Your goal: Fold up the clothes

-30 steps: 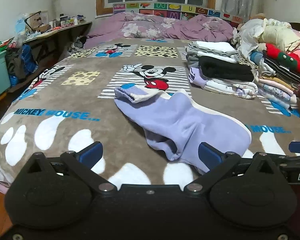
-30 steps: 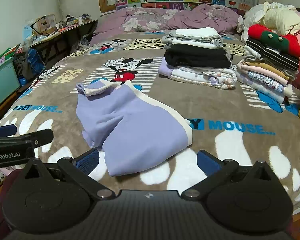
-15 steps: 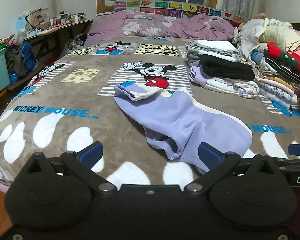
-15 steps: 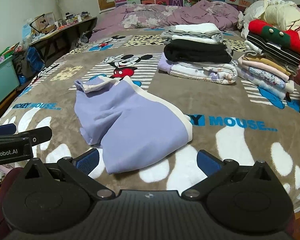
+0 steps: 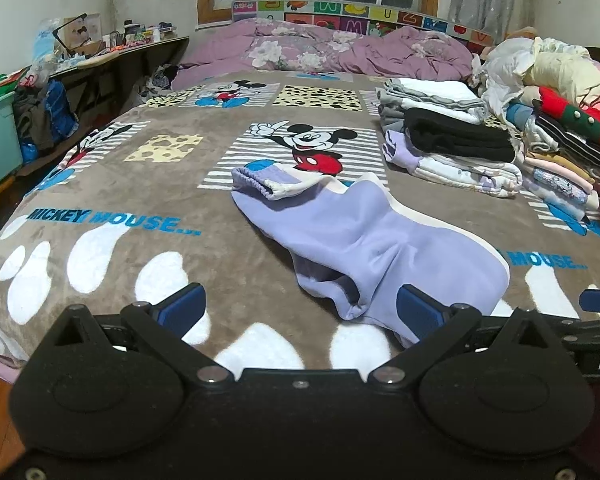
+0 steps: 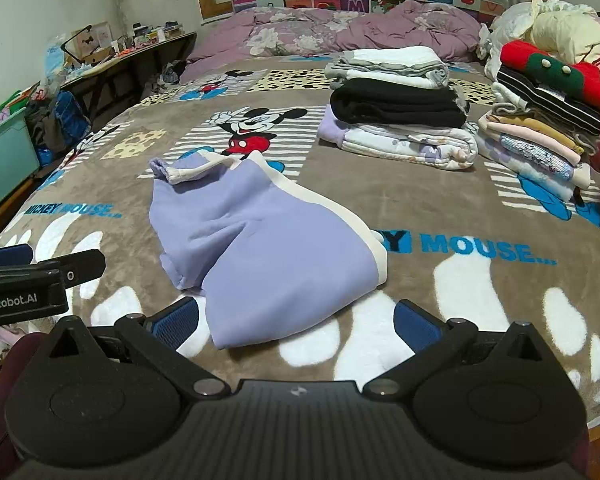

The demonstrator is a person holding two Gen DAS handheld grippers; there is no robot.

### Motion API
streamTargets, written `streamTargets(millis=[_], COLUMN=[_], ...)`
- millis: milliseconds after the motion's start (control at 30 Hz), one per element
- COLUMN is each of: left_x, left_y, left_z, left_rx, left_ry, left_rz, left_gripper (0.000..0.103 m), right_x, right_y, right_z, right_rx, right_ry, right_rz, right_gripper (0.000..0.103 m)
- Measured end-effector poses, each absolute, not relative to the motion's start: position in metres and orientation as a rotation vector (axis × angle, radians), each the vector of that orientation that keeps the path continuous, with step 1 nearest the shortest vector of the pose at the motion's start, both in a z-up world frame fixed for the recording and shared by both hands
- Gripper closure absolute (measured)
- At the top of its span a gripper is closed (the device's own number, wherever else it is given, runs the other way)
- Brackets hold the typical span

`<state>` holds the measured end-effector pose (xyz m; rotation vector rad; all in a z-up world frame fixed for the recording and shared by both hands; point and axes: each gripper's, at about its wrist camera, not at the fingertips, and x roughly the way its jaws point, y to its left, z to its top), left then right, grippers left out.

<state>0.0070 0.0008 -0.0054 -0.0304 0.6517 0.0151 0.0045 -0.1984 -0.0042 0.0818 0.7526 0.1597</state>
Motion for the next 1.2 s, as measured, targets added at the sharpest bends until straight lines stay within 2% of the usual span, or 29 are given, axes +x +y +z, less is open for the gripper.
streamTargets(millis=[1200], left_x=[0.0106], left_y=[0.0002], left_z=[-0.0142], left_rx=[-0.033], left_ry=[0.655], left_rz=[0.006], left_gripper=[0.000], right_x=[0.0095], right_y=[-0.1996], right_z=[-0.0108], right_rx=[0.091], right_ry=[0.767], right_rz=[0.163], right_gripper=[0.000])
